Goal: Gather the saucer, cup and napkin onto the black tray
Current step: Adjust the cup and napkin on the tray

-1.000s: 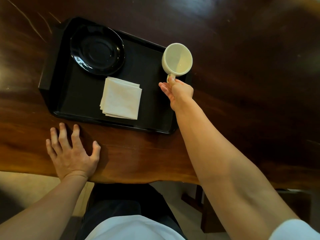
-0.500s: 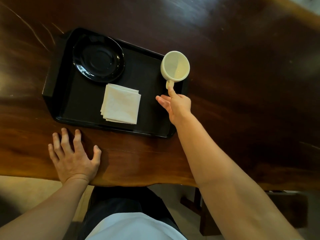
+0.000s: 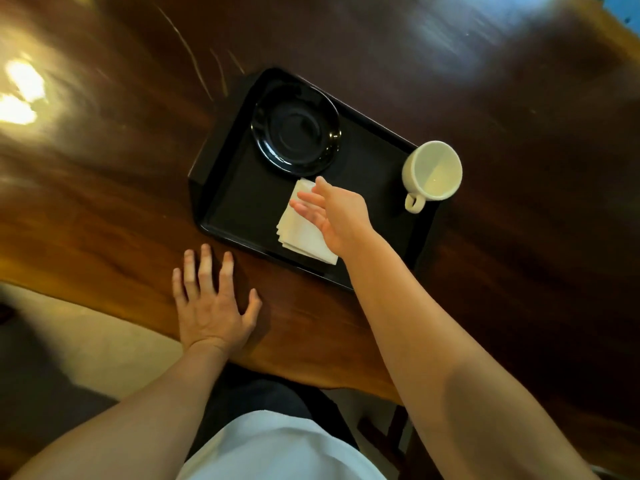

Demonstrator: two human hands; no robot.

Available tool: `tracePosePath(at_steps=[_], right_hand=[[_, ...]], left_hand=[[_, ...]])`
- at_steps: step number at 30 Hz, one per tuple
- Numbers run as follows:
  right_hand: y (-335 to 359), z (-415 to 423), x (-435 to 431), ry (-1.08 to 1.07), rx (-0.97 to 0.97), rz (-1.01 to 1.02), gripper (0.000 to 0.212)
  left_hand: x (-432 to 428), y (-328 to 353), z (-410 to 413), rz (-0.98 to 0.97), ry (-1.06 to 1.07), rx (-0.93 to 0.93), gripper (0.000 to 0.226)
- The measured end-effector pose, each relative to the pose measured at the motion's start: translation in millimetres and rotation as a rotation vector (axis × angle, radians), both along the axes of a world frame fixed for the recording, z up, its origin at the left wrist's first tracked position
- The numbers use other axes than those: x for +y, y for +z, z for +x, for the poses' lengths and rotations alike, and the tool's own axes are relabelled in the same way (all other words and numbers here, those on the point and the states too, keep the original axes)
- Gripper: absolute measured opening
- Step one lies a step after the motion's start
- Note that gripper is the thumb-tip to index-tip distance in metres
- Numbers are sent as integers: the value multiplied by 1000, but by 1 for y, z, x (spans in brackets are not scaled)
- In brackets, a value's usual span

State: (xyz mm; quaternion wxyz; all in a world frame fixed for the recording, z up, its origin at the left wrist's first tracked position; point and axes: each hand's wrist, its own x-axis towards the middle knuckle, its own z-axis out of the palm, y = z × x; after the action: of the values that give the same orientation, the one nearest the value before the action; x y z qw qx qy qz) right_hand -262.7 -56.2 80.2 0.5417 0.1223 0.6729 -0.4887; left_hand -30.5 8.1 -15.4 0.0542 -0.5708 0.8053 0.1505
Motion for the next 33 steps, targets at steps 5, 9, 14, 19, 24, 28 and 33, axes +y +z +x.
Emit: tracePosePath(at_steps=[5, 9, 14, 19, 24, 28, 33], right_hand=[[-3, 6, -32, 31, 4, 11, 38], [-13, 9, -40, 48, 70, 25, 36], [-23, 2, -48, 55, 133, 44, 34], [-27, -1, -56, 47, 170, 58, 36], [-27, -2, -57, 36, 137, 72, 34], [-24, -8, -41, 216, 213, 133, 30], [-13, -22, -16, 371, 473, 115, 16]], left_hand=[[-2, 2, 0, 16, -11, 2, 79], [-2, 2, 2, 26, -15, 11, 78], [-2, 0, 2, 11, -16, 24, 78], [-2, 0, 2, -15, -16, 50, 77], [-2, -2, 2, -22, -12, 52, 76], [-1, -3, 3, -20, -11, 49, 77], [-2, -3, 1, -14, -2, 62, 76]])
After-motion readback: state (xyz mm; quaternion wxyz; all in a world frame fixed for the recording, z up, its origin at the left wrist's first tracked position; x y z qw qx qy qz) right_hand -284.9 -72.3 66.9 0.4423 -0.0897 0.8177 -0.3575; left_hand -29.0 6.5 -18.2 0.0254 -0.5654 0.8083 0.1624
